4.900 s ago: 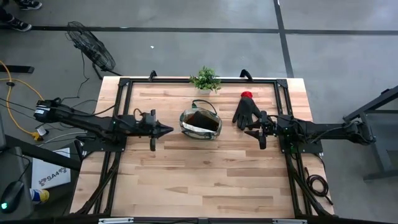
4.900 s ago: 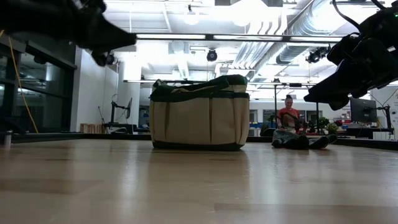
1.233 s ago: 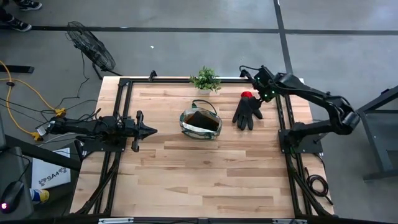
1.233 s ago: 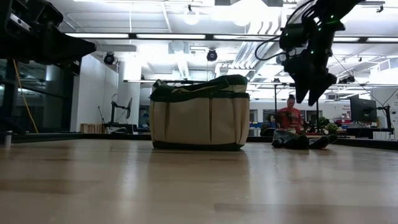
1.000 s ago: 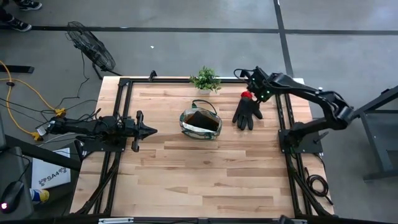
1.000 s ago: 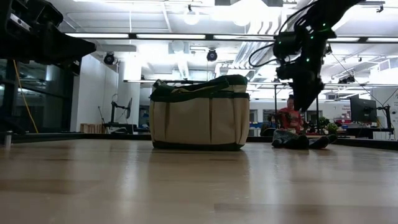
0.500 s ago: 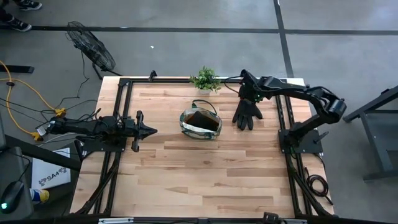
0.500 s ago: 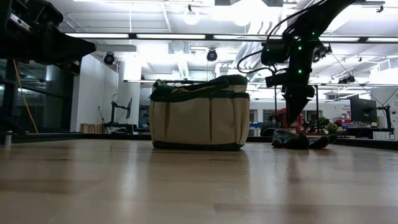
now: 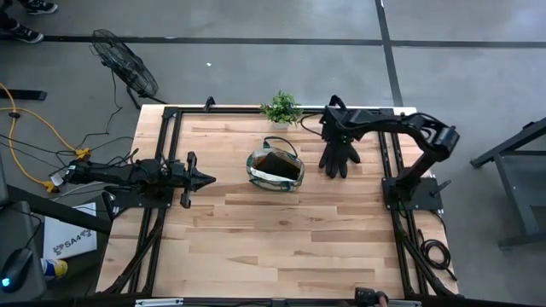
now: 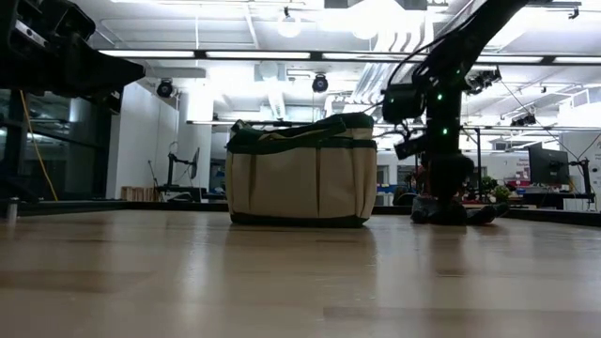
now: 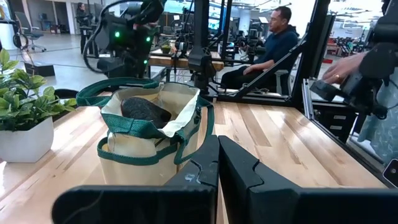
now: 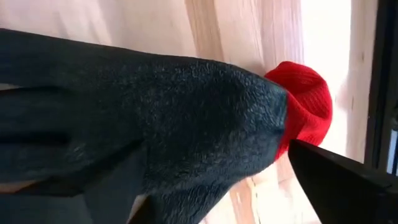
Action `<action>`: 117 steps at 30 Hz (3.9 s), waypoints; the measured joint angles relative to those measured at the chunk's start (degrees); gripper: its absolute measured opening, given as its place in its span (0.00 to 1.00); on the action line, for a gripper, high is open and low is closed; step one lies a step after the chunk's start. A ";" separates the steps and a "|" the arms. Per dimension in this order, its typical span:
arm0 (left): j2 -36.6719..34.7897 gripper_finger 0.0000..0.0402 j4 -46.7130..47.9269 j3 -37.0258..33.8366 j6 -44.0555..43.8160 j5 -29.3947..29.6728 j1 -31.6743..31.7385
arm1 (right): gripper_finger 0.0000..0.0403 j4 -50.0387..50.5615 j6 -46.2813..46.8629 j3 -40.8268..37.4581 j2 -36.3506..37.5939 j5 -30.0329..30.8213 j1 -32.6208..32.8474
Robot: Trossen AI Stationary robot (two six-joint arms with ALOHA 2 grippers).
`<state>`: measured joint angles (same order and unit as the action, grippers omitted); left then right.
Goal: Pick & Place Garden tools in Gardening bag
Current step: Put the red glove into the gardening bag
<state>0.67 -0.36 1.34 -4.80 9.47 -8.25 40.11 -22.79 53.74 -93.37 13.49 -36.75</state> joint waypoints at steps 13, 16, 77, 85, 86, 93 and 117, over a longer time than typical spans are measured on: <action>0.00 0.00 0.00 0.02 0.00 0.00 -0.02 | 0.99 -2.19 0.49 0.84 -9.78 -7.60 -2.00; 0.00 0.00 0.00 0.02 0.00 0.00 0.00 | 0.99 -2.15 1.51 0.85 -10.22 -8.58 -2.43; 0.00 0.00 -0.09 0.02 0.00 0.02 -0.02 | 0.01 9.13 38.08 -0.17 25.31 -12.19 12.94; 0.00 0.00 -0.11 0.02 0.00 0.02 -0.01 | 0.01 5.02 39.53 -0.09 33.71 -7.24 15.36; 0.00 0.00 -0.11 0.02 0.00 0.02 0.00 | 0.01 4.09 39.55 -0.09 34.41 -6.47 15.65; 0.00 0.00 -0.15 0.02 0.00 0.02 0.00 | 0.01 -4.74 39.33 -0.03 36.88 -1.54 18.75; 0.00 0.00 -0.17 0.02 0.00 0.02 -0.01 | 0.01 -41.36 30.47 0.04 24.75 9.08 34.95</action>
<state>0.67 -0.54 1.37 -4.80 9.50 -8.26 -1.25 7.68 53.78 -68.62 22.57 -1.80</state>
